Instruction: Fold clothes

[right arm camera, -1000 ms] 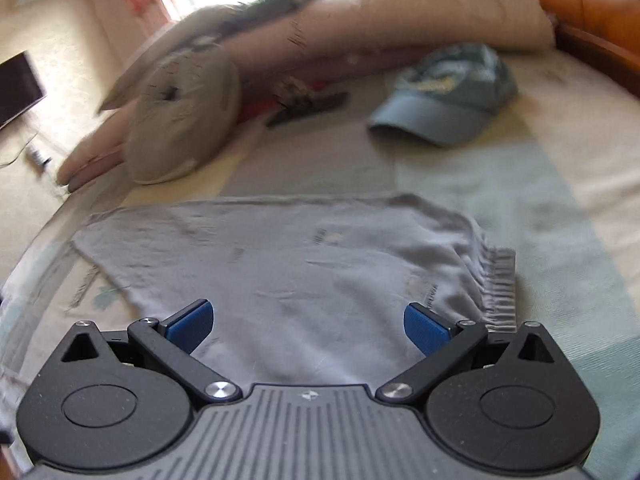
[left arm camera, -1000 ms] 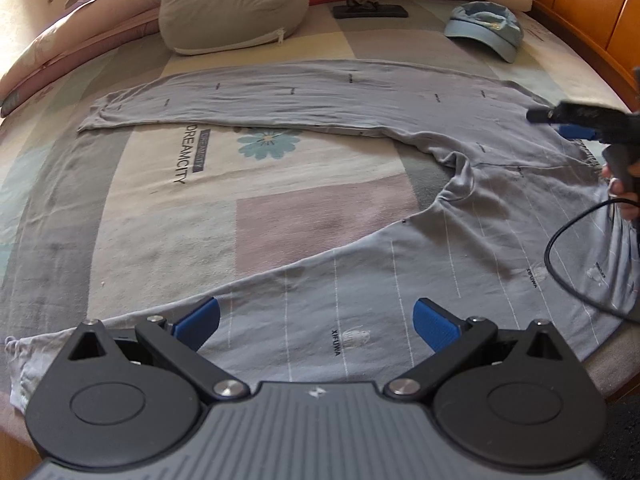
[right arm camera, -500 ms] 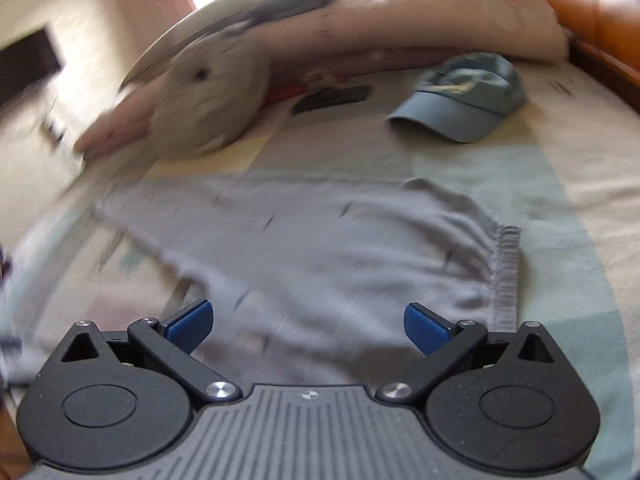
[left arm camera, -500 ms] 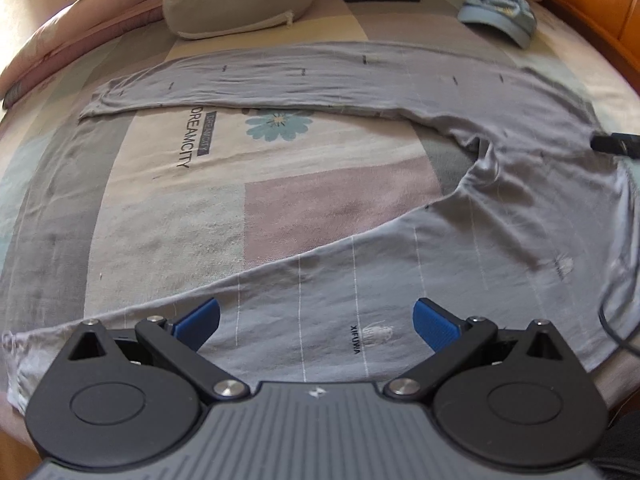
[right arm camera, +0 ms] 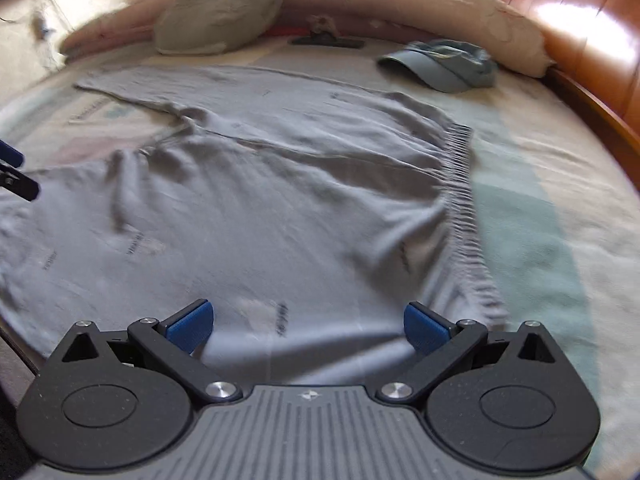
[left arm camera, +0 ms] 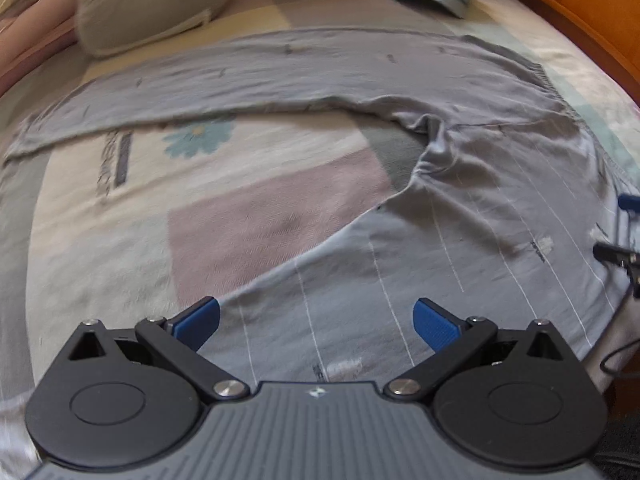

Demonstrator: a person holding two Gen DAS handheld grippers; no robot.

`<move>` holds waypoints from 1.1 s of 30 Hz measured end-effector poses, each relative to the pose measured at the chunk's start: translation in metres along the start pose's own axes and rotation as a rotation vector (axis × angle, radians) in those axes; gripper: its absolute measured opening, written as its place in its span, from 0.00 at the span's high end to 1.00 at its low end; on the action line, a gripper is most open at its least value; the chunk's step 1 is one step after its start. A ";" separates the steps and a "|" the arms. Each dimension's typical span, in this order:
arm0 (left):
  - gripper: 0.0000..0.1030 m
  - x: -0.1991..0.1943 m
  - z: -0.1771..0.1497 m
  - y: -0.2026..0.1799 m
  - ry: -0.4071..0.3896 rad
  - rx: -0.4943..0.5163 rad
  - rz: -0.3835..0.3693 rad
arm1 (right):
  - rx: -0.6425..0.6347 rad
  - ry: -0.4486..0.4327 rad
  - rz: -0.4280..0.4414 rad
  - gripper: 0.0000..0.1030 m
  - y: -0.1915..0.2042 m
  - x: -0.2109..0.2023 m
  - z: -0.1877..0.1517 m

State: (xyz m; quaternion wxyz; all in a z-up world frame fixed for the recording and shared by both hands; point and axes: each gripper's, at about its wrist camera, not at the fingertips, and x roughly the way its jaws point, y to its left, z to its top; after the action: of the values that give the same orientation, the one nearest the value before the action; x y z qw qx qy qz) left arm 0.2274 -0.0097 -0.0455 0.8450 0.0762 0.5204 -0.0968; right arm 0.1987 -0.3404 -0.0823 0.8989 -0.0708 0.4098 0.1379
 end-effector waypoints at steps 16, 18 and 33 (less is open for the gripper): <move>0.01 -0.043 -0.086 0.098 -0.100 -0.066 -0.061 | 0.118 0.066 -0.099 0.00 0.032 0.011 0.002; 0.01 -0.042 -0.103 0.111 -0.094 -0.132 -0.056 | 0.115 0.081 -0.103 0.00 0.033 0.013 0.004; 0.01 -0.053 -0.182 0.207 -0.117 -0.393 0.039 | 0.148 0.166 -0.135 0.00 0.034 0.018 0.014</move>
State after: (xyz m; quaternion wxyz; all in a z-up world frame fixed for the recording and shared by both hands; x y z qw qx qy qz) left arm 0.0969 0.2376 -0.0733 0.8740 -0.0859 0.4780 0.0189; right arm 0.2096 -0.3010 -0.0872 0.8718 -0.0427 0.4863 0.0400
